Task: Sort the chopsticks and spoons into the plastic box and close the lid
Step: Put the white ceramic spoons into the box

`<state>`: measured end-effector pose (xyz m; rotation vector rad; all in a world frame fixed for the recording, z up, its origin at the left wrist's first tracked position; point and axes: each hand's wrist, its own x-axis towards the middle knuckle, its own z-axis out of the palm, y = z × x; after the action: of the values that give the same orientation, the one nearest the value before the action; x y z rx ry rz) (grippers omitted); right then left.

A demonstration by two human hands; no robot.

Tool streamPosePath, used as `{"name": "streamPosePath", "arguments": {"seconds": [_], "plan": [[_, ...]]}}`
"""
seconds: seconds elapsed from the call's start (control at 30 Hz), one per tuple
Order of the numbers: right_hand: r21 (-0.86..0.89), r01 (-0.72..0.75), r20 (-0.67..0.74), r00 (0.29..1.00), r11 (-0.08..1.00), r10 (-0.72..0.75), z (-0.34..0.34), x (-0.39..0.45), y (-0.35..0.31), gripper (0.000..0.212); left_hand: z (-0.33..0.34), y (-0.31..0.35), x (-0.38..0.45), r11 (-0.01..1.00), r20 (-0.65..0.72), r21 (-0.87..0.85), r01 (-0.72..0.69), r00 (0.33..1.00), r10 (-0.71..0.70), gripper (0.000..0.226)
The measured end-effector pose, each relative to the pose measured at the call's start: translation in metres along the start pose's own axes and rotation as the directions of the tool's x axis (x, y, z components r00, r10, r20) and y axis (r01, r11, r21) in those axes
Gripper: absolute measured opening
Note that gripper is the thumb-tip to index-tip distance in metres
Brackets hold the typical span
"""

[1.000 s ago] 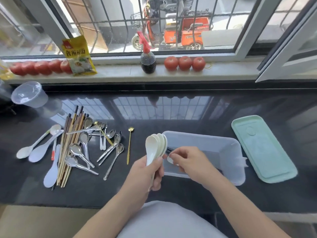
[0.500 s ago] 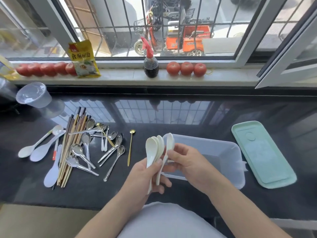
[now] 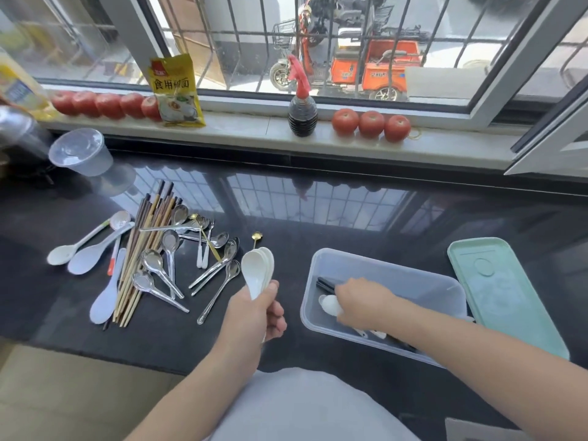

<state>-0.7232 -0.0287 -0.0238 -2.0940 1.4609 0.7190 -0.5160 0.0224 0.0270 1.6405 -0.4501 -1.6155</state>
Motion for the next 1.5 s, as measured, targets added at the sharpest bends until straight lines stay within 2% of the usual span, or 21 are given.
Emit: {"name": "streamPosePath", "arguments": {"seconds": [0.17, 0.33, 0.57, 0.63, 0.77, 0.9, 1.17, 1.3, 1.5], "plan": [[0.005, -0.005, -0.005, 1.0, 1.0, 0.005, 0.014, 0.017, -0.006, 0.024, -0.011, -0.003, -0.004, 0.997, 0.001, 0.072, -0.023, 1.0, 0.023, 0.018], [0.017, -0.005, 0.003, 1.0, 1.0, 0.005, 0.018, 0.017, -0.009, 0.007, -0.014, -0.006, -0.004, 0.998, -0.016, 0.066, 0.002, 1.0, -0.001, 0.016], [0.093, -0.037, -0.102, 0.994, 0.995, 0.046, 0.015, 0.016, 0.004, 0.024, -0.011, -0.009, -0.003, 0.995, 0.014, 0.096, 0.003, 1.0, -0.004, 0.019], [0.11, -0.018, -0.122, 0.992, 0.994, 0.032, 0.016, 0.013, 0.008, 0.022, -0.011, -0.007, -0.001, 0.997, 0.007, 0.078, 0.009, 1.0, -0.009, 0.015], [0.201, -0.001, -0.057, 0.998, 0.98, 0.013, 0.025, 0.016, 0.003, 0.01, -0.007, -0.004, 0.0, 0.998, 0.013, 0.066, 0.014, 1.0, -0.015, 0.011], [0.282, -0.03, -0.016, 0.999, 0.959, 0.036, 0.031, 0.021, -0.003, 0.009, -0.006, -0.007, -0.001, 0.995, 0.023, 0.093, 0.019, 1.0, -0.021, 0.015], [0.351, -0.051, 0.19, 0.982, 0.935, -0.018, 0.032, 0.025, -0.012, 0.007, -0.009, -0.006, 0.0, 0.998, 0.015, 0.056, 0.025, 1.0, -0.026, 0.01], [0.375, -0.052, 0.227, 0.973, 0.926, -0.037, 0.032, 0.021, -0.013, 0.009, -0.009, -0.008, 0.0, 0.998, 0.024, 0.055, 0.032, 0.999, -0.034, 0.011], [0.488, -0.14, 0.237, 0.971, 0.861, 0.023, 0.033, 0.018, -0.004, 0.015, -0.008, -0.008, 0.001, 0.998, 0.037, 0.064, 0.027, 0.999, -0.03, 0.012]]}}
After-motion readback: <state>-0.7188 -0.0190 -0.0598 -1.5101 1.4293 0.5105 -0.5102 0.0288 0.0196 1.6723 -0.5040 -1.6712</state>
